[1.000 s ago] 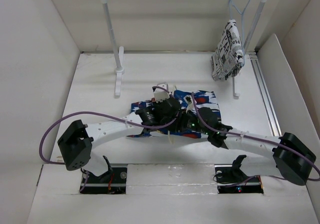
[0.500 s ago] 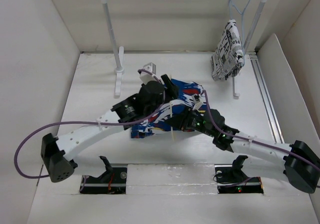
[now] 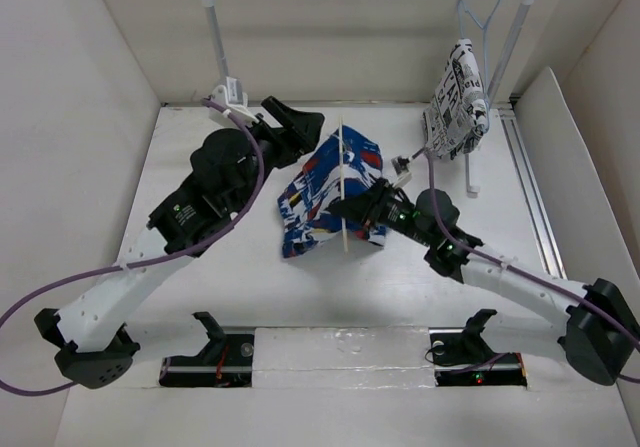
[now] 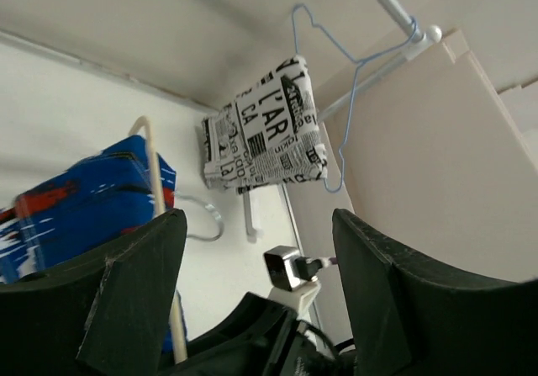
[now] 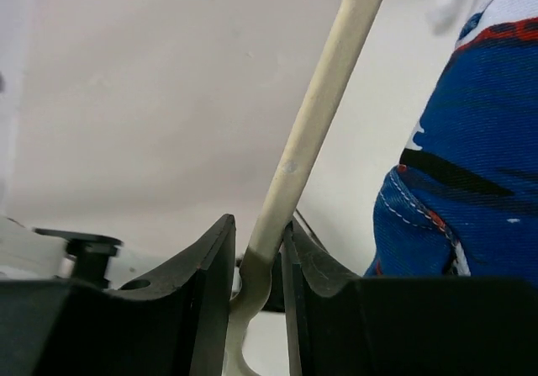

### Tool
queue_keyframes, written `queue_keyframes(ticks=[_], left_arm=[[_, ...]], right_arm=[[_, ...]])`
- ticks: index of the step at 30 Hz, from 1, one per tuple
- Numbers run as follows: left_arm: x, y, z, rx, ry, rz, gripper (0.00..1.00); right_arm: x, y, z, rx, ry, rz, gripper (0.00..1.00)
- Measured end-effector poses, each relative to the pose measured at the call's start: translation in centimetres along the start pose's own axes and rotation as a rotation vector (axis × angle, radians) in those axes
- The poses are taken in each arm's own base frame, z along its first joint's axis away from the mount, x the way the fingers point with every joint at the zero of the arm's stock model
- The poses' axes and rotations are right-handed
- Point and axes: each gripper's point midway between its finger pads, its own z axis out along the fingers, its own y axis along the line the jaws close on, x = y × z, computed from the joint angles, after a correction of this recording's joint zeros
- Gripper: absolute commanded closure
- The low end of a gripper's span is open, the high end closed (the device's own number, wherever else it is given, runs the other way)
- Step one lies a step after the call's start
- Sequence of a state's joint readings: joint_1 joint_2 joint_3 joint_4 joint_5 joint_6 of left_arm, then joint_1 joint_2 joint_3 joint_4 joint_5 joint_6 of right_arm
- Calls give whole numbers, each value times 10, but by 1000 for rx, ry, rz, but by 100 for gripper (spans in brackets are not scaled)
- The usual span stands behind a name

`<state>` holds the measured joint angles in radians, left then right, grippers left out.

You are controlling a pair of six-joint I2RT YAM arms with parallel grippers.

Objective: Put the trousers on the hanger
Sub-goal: Place the trousers on the hanger, then place the hanger at the clothesline.

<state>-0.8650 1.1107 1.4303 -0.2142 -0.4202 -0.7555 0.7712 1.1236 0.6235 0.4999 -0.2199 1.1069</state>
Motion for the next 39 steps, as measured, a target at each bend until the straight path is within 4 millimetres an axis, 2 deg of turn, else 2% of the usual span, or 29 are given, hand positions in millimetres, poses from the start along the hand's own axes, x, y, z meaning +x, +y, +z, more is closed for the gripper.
queue_keyframes(ticks=[4,8,12,16,17,18,20,22,25,29,34,39], left_arm=[[-22,-2,-10,-10,-53,26,32],[-25,8,-11,-49,-71,60,31],[-9,29,-3,-100,-58,114,31],[19,69,13,-170,6,161,31],[25,81,16,-189,23,166,31],[30,92,17,-207,38,171,31],[37,105,18,-225,62,174,31],[43,105,15,-209,89,172,32],[50,103,7,-167,115,155,32],[66,116,-10,-152,156,132,32],[84,133,-22,-168,208,125,32],[92,138,-24,-173,232,126,32]], right_arm=[[-37,40,8,-95,-61,-2,100],[-74,72,13,-168,-111,-12,100],[-117,98,14,-214,-182,-28,100],[-168,117,9,-232,-284,-64,100],[-169,117,9,-233,-286,-64,100],[-191,121,6,-234,-338,-79,100],[-216,122,5,-232,-390,-94,100],[-239,118,7,-219,-433,-95,100],[-270,99,14,-179,-494,-75,100],[-303,65,28,-129,-541,-28,100],[-328,36,49,-99,-554,12,100],[-342,34,53,-110,-568,21,100]])
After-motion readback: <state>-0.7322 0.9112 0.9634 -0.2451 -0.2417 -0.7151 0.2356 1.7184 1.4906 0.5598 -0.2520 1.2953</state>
